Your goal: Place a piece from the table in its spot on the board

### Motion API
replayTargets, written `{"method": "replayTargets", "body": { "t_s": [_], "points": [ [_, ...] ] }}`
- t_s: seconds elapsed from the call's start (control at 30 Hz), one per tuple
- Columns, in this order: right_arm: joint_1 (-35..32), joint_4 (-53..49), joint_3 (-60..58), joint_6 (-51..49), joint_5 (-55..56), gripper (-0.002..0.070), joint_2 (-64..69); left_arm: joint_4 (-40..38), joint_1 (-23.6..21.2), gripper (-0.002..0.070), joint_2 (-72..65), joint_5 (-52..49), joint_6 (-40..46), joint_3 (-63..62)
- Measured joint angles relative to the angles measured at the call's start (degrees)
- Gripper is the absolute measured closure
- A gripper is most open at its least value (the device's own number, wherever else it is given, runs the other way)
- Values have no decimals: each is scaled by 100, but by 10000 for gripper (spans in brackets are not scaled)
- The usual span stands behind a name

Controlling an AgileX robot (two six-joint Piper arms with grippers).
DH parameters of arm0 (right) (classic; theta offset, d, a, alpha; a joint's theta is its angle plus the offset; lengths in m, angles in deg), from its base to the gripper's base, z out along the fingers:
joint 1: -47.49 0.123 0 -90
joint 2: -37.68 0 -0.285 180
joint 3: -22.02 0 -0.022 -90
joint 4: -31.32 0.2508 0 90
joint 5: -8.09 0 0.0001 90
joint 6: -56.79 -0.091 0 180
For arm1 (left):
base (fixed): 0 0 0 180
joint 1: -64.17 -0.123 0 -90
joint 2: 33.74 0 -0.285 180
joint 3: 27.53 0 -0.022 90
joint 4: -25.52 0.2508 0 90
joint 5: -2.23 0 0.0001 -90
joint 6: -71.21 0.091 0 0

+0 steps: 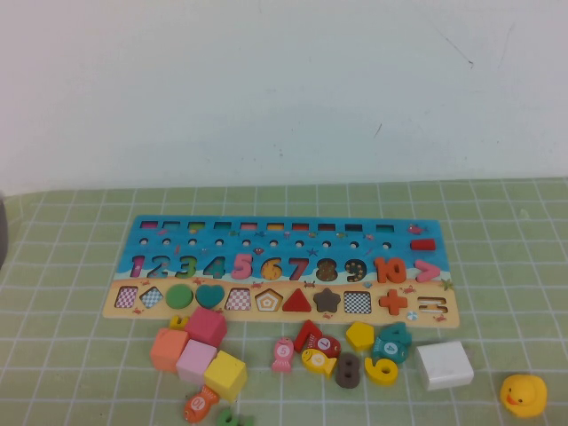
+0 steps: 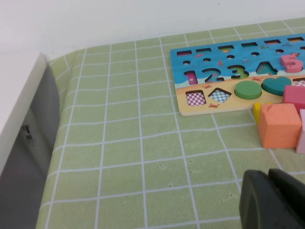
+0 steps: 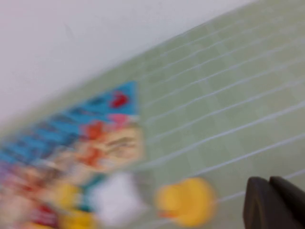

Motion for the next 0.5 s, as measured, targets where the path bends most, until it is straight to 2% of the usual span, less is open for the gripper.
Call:
{"method": "replayTargets", "body": {
  "t_s": [0.07,0.17,0.27,0.4,0.5],
  "points": [
    [0,1182,0,-620,74,678,0,0,0,676,0,0,0,0],
    [0,2476,0,-1036,144,678,0,0,0,676,0,0,0,0],
    [0,2900,0,-1010,160,678,0,0,0,676,0,0,0,0],
    [0,2967,0,-865,275,678,0,0,0,676,0,0,0,0],
    [0,3003,0,58,262,678,0,0,0,676,0,0,0,0]
  ]
}}
